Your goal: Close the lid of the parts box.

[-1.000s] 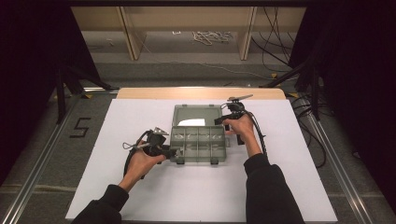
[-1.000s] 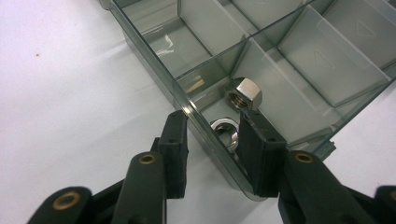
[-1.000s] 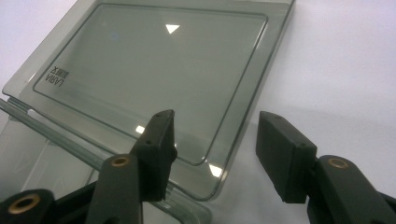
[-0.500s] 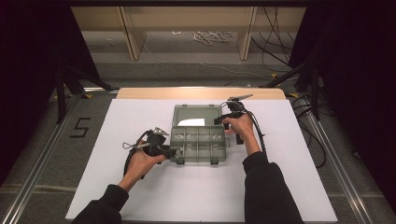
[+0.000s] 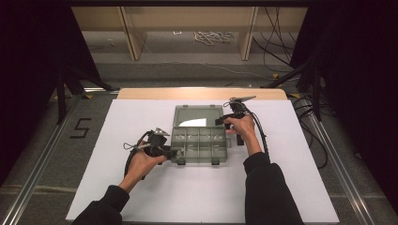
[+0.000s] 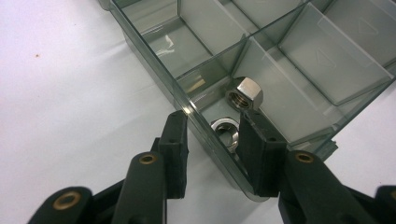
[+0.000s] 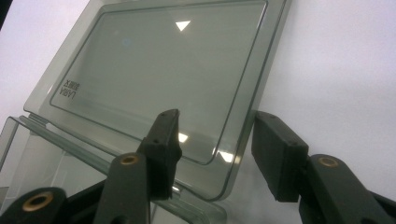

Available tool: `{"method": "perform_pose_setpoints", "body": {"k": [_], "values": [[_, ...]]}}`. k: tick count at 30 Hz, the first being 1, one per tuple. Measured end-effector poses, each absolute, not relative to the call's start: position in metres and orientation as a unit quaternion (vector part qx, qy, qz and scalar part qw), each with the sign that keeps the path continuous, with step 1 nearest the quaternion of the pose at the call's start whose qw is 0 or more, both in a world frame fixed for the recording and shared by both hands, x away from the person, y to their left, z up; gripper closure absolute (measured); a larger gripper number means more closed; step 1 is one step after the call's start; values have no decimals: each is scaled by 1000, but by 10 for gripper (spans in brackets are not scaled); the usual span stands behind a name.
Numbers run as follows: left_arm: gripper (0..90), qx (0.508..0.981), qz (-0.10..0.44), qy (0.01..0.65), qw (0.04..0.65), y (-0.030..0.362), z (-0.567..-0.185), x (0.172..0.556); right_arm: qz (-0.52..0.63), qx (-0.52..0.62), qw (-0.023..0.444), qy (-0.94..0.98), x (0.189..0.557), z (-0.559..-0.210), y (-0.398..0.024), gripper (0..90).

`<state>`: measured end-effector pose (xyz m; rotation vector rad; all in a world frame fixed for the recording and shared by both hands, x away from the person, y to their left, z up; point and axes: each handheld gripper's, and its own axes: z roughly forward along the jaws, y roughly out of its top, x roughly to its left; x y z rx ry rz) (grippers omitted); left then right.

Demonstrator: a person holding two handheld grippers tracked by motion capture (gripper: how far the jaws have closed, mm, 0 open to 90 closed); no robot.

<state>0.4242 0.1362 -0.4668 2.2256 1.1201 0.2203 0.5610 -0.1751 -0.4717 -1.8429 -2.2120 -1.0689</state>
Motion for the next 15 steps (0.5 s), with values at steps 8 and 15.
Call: {"method": "perform_pose_setpoints", "body": {"k": [8, 15], "values": [[630, 844, 85, 426, 316, 136, -467, 424, -355, -596, 37, -720, 561, -472, -176, 545], [628, 839, 103, 430, 318, 133, -469, 423, -372, -603, 35, -705, 558, -471, -182, 623]]}}
